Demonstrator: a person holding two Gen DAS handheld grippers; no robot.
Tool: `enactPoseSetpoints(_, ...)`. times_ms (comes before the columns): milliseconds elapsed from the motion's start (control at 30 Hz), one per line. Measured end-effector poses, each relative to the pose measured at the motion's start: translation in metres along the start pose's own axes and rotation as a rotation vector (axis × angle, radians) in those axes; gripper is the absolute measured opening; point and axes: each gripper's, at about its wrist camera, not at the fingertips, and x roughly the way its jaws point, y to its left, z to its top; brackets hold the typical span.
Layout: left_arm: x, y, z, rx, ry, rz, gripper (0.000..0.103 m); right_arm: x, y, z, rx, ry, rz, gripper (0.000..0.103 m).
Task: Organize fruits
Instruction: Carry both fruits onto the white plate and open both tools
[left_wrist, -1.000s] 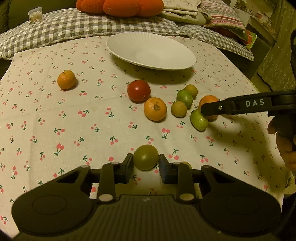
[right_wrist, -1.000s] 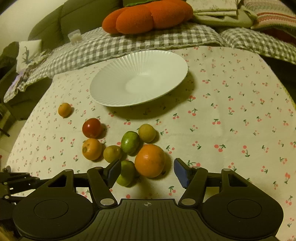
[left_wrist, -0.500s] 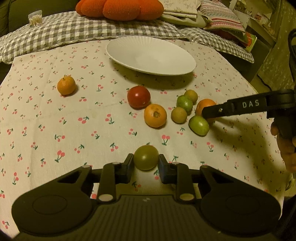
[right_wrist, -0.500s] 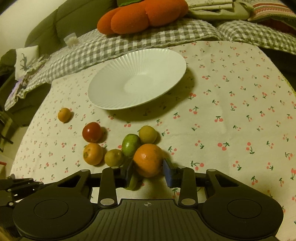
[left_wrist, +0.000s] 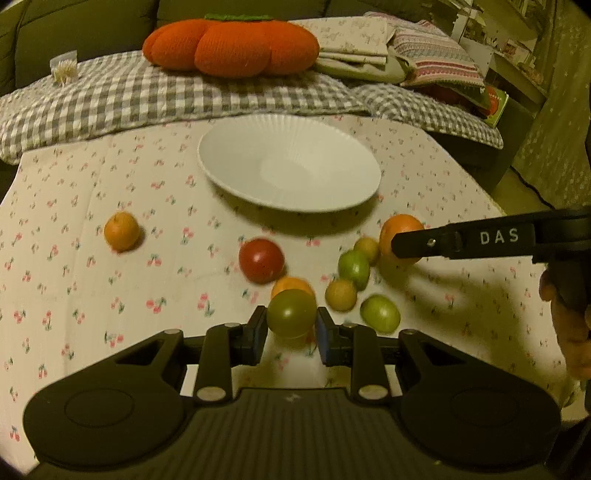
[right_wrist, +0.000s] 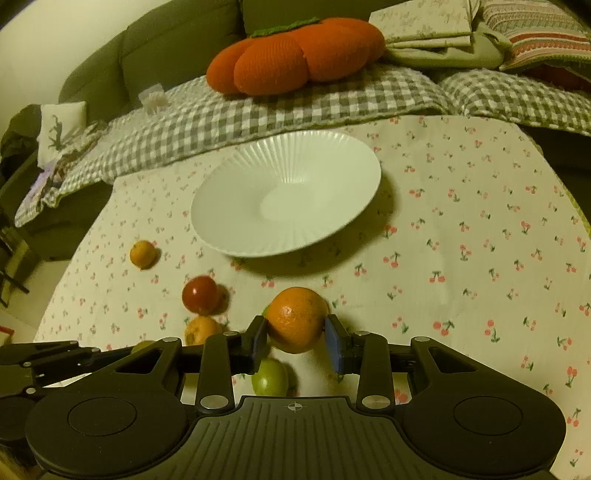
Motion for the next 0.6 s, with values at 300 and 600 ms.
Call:
enactPoseSetpoints(300,0.013,-0.003,0.028,-0.005,-0.031,0.016,0.026,-0.002,-0.002,0.023,0.032,-0.047,0.009,0.033)
enactPoseSetpoints(600,0.039,-0.003,0.052,-0.008,-0.046,0.035,0.026,0.006,-0.014,0.047,0.097,-0.083,0.026,0.033)
